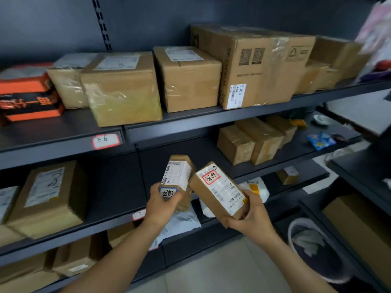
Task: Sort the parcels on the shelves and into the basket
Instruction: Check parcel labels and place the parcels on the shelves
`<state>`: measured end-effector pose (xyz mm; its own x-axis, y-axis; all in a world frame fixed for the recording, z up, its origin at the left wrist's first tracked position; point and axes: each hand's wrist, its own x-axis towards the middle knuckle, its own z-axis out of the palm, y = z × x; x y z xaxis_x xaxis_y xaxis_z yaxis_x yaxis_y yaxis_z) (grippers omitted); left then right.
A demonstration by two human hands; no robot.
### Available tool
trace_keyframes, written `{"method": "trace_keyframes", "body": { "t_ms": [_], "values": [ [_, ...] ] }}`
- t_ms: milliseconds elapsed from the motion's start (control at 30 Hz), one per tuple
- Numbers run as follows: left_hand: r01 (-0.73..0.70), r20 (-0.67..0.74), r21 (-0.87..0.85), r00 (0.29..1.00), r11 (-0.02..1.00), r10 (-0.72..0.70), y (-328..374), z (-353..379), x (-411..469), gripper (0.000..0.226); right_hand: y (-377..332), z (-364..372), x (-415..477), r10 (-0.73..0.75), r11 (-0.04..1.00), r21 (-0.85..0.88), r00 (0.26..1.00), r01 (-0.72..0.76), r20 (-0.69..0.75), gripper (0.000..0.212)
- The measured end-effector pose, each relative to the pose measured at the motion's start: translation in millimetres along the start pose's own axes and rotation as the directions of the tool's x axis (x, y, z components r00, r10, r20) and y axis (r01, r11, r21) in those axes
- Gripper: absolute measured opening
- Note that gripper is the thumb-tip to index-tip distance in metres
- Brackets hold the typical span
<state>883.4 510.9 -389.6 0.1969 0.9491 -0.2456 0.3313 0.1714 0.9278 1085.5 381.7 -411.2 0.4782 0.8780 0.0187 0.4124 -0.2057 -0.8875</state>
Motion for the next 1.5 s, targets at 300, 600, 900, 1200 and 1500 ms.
{"method": "trace_keyframes", "body": {
  "t_ms": [300, 600, 900, 1200, 1500],
  "values": [
    [-0.131, 0.217, 0.001, 0.968, 0.991, 0.128, -12.5, -29.2, -88.2, 0.072, -35.4, -4.7, -133.7, 0.049, 0.998, -0.040, 0.981, -0.058, -0.188, 0.100],
    [-0.295, 0.426, 0.122, 0.878, 0.948, 0.218, -1.7, 21.0, -174.4, 0.051, -22.1, -83.6, -278.0, 0.186, 0.967, -0.087, 0.895, -0.240, -0.406, 0.091],
    [-0.388, 0.656, 0.100, 0.719, 0.916, 0.232, 8.7, 132.3, -300.1, 0.052, 39.1, -190.0, -434.3, 0.350, 0.887, -0.016, 0.694, -0.462, -0.630, 0.100],
    [-0.474, 0.789, 0.144, 0.584, 0.869, 0.188, -16.8, 268.9, -449.8, 0.050, 115.9, -292.9, -600.7, 0.422, 0.817, 0.057, 0.527, -0.574, -0.738, 0.095],
    [-0.479, 0.849, 0.228, 0.524, 0.848, 0.068, -66.0, 356.4, -514.2, 0.059, 184.7, -323.4, -685.5, 0.536, 0.724, 0.196, 0.361, -0.661, -0.763, 0.102]
  ]
}}
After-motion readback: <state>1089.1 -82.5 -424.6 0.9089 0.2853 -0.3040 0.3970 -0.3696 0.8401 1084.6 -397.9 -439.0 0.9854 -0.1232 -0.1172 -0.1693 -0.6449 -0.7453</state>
